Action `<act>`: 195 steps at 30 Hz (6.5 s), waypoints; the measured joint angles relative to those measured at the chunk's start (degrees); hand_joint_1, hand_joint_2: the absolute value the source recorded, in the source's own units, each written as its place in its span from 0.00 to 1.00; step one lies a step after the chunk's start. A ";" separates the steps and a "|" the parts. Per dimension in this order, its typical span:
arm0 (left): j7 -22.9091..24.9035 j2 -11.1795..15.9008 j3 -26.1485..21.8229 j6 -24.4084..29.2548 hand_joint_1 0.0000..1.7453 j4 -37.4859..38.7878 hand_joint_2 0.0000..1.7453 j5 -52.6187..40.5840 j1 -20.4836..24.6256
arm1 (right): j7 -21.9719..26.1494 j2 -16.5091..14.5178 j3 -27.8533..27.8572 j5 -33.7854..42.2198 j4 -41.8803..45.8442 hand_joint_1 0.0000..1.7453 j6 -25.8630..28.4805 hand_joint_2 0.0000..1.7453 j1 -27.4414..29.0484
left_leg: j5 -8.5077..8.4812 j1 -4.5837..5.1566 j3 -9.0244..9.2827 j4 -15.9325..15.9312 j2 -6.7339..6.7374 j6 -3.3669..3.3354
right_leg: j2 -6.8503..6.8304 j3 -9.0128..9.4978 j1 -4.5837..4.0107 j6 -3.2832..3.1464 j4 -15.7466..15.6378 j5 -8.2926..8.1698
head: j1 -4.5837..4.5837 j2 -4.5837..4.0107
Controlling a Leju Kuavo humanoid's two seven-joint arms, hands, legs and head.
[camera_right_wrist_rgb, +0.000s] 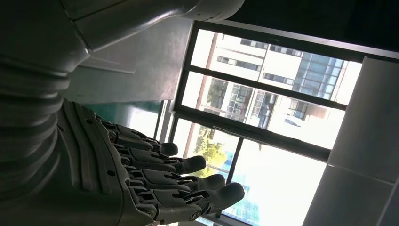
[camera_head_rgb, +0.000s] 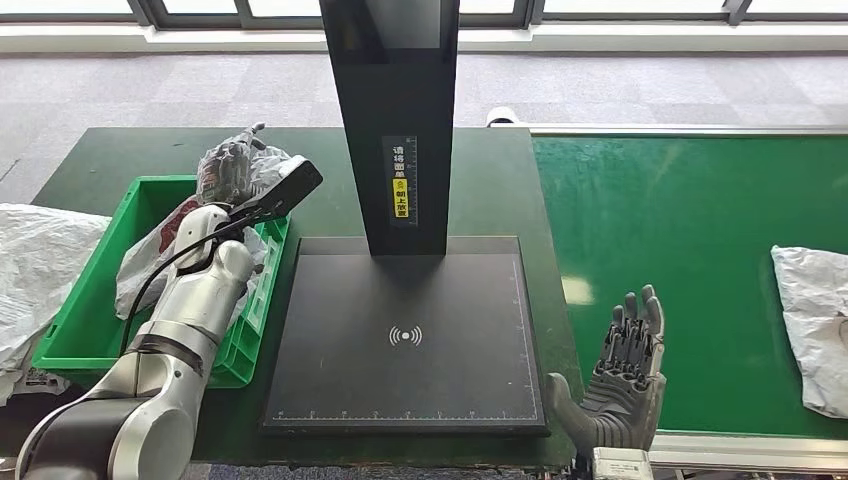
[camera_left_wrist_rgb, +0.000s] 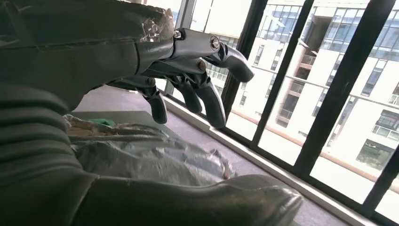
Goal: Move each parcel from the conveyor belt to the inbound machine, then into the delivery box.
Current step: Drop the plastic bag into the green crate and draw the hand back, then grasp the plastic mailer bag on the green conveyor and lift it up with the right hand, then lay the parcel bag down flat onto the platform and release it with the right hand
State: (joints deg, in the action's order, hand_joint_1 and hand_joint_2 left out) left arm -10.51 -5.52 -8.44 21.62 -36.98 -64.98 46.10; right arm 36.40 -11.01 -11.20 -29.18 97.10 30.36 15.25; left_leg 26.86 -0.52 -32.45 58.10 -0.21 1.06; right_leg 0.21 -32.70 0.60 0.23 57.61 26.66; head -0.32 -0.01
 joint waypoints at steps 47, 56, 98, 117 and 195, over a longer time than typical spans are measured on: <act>-29.71 -3.81 26.76 -26.75 0.00 -65.28 0.00 56.36 -51.82 | -8.12 2.11 30.58 -30.62 -4.55 0.00 -2.14 1.00 2.57 | 0.46 0.10 -0.43 -0.02 0.08 -0.29 | 0.00 0.01 0.20 0.22 -0.09 0.29 | 0.01 0.01; -29.76 -0.31 32.74 -6.82 0.00 -75.45 0.00 48.47 -61.91 | -27.50 11.46 38.74 -48.23 -38.42 0.00 0.73 1.00 -19.22 | 0.31 0.16 -0.03 0.04 0.29 -0.49 | 0.10 0.08 0.26 0.42 -0.10 0.13 | -0.01 0.01; -29.40 2.68 28.52 -18.10 0.00 -79.97 0.00 48.06 -68.66 | -44.17 35.34 39.94 -56.12 -79.00 0.00 -15.36 1.00 -37.43 | 0.25 0.27 -0.18 0.05 -0.18 -0.59 | -0.30 0.01 0.36 0.54 -0.11 0.14 | 0.00 0.01; -29.64 0.42 25.50 -18.27 0.00 -79.97 0.00 45.99 -68.89 | -39.71 30.72 41.10 -58.17 -79.37 1.00 -22.23 1.00 -39.43 | 0.55 0.13 0.03 0.08 0.38 -0.58 | 0.20 0.63 0.22 0.55 -0.23 0.18 | -0.01 0.00; -29.62 -7.93 21.50 -28.15 0.00 -78.73 0.00 42.71 -68.93 | -6.26 -1.55 -1.23 -18.60 -44.50 0.00 -12.28 1.00 -19.69 | 0.38 -0.06 0.16 0.00 -0.16 -0.13 | -0.26 0.26 0.02 0.11 -0.04 0.47 | 0.01 0.01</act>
State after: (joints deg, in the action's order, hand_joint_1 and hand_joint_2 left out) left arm -40.12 -13.45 13.07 -6.53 -115.72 -22.28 -22.84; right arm 30.14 -12.56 -12.43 -47.77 52.60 18.08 -4.44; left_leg 27.23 -0.58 -32.29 58.10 -0.37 0.92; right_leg -0.05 -32.44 0.62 0.33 57.58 27.13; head -0.31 -0.01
